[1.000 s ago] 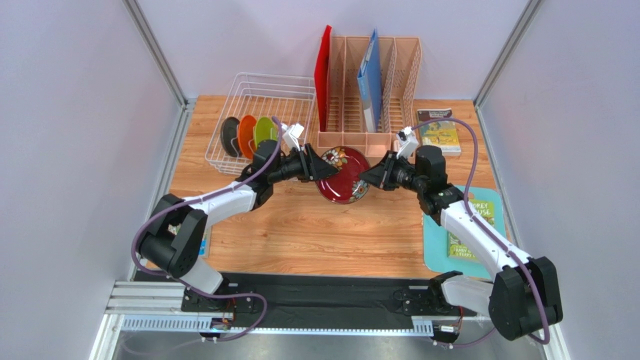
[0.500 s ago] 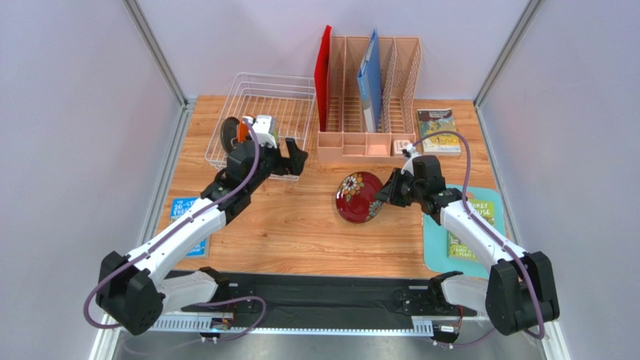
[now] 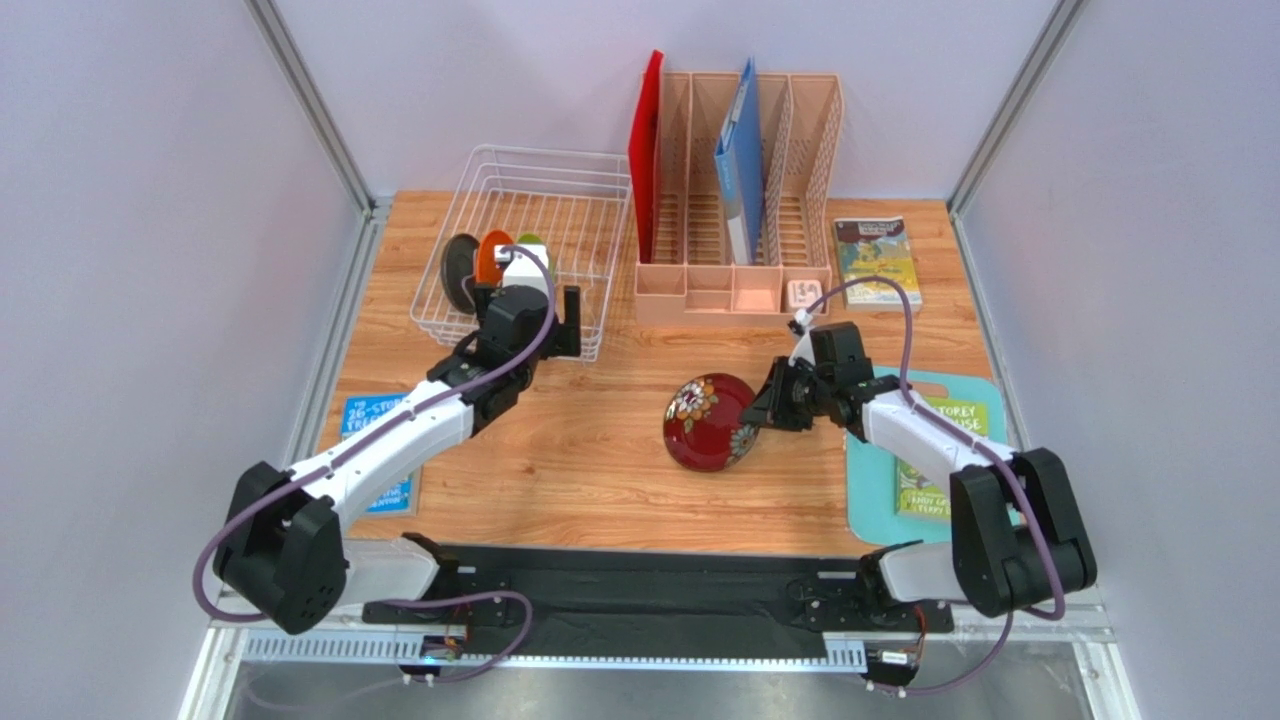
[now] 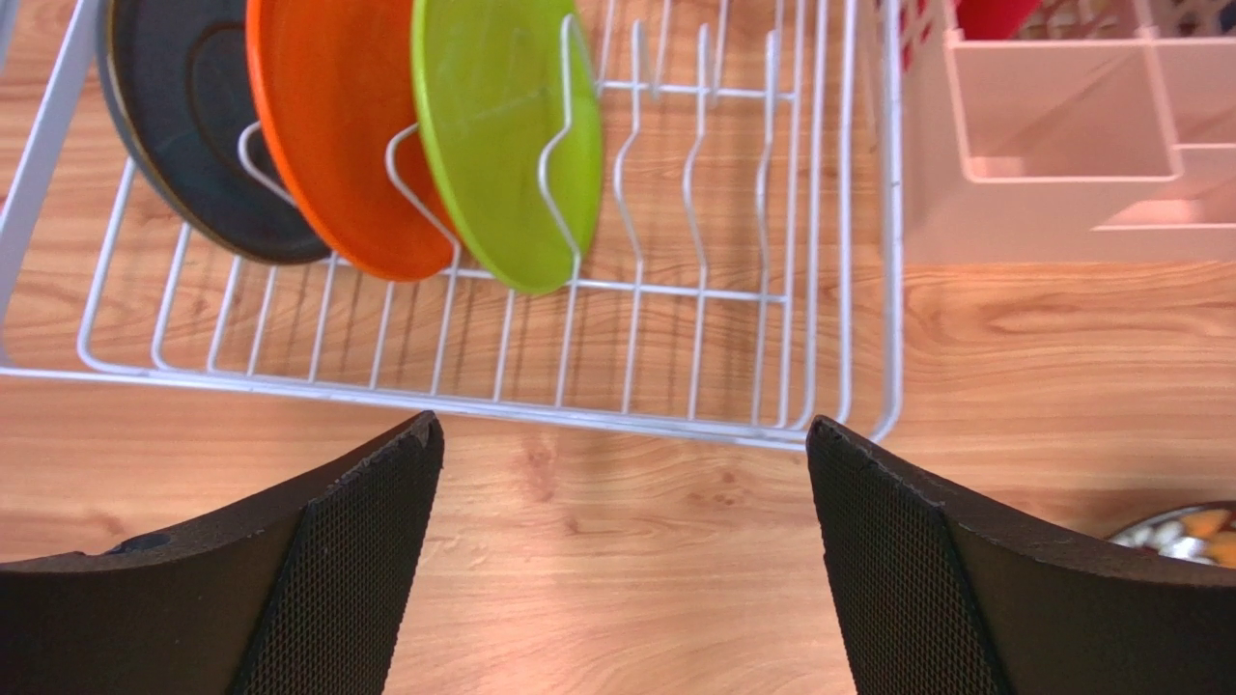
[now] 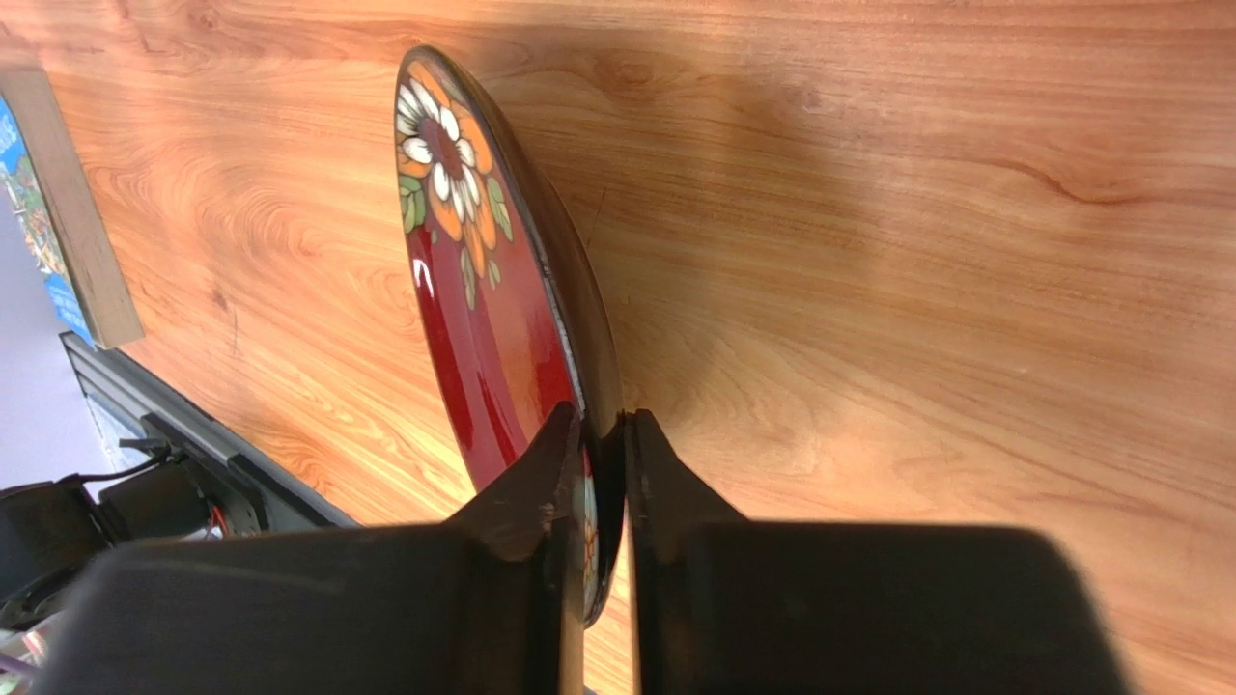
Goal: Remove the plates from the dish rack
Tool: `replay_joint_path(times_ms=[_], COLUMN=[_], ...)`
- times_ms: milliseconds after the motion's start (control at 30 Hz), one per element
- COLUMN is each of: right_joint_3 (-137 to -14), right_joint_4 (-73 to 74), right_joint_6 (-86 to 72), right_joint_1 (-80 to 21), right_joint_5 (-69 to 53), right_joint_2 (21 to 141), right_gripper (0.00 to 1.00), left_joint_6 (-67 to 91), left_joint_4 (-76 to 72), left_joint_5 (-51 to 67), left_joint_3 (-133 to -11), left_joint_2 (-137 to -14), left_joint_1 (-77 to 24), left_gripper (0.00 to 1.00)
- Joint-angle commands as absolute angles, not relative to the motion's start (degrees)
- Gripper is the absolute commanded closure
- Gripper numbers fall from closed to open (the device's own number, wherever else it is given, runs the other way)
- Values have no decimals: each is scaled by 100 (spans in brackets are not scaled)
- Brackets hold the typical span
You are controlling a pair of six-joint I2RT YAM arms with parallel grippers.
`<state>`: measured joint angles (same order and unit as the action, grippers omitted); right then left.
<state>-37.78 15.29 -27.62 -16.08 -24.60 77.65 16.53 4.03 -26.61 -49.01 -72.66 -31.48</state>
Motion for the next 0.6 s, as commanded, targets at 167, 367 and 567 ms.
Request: replay_joint_path(times_ms=[167, 367, 567], right_joint_3=[-4087, -4139, -4236], right_joint_4=[2136, 2267, 2522], right_joint_6=[-2566, -2566, -2505], right_joint_1=[-1758, -1775, -1793], right_joint_5=[-1460, -1099, -370], right_joint_2=[8165, 8279, 8148], right_gripper=[70, 64, 49], left_joint_6=[1521, 1459, 1204], left_joint_4=[387, 247, -219], left_joint_5=[-2698, -2549, -2356], left_joint_3=[-5256, -5467, -5756], left_joint_2=[-7611, -7848, -8217], left_joint_1=[-2734, -2479, -2180], left_gripper=[1, 1, 1])
